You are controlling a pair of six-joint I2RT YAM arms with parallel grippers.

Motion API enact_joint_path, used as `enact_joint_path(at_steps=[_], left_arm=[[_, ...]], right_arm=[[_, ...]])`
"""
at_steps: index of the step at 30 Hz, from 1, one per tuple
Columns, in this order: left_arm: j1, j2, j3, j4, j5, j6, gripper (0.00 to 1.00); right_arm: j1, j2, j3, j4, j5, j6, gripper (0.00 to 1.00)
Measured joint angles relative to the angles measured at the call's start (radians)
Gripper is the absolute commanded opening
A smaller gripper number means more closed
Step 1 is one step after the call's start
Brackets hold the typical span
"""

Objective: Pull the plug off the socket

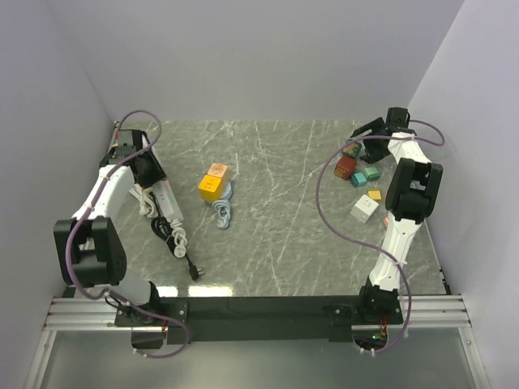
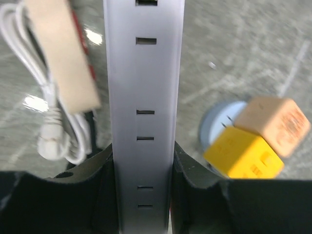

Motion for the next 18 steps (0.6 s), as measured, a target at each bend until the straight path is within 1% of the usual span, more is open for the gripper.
enact_joint_path(at_steps=[3, 7, 12, 15, 18], left_arm=[[0.039, 0.066, 0.027, 0.006, -0.008, 0.014, 0.01], [0.056, 0.193, 0.125, 0.01, -0.014, 0.031, 0.0], [0.053, 0.338, 0.283, 0.007, -0.041, 0.053, 0.0], [0.053, 0.415, 0.372, 0.002, -0.074, 0.063, 0.0], [0.053, 0.497, 0.452, -0.004, -0.115, 0.077, 0.01]], right_arm=[[0.0, 0.0, 0.0, -0.009, 0.006, -0.012, 0.93], [0.0, -0.021, -0.021, -0.02, 0.011, -0.029, 0.94], [0.005, -0.137, -0.101, -0.031, 0.031, -0.053, 0.96], [0.014, -0.211, -0.101, -0.042, 0.039, -0.083, 0.96], [0.05, -0.275, -0.069, -0.079, 0.046, -0.126, 0.96]])
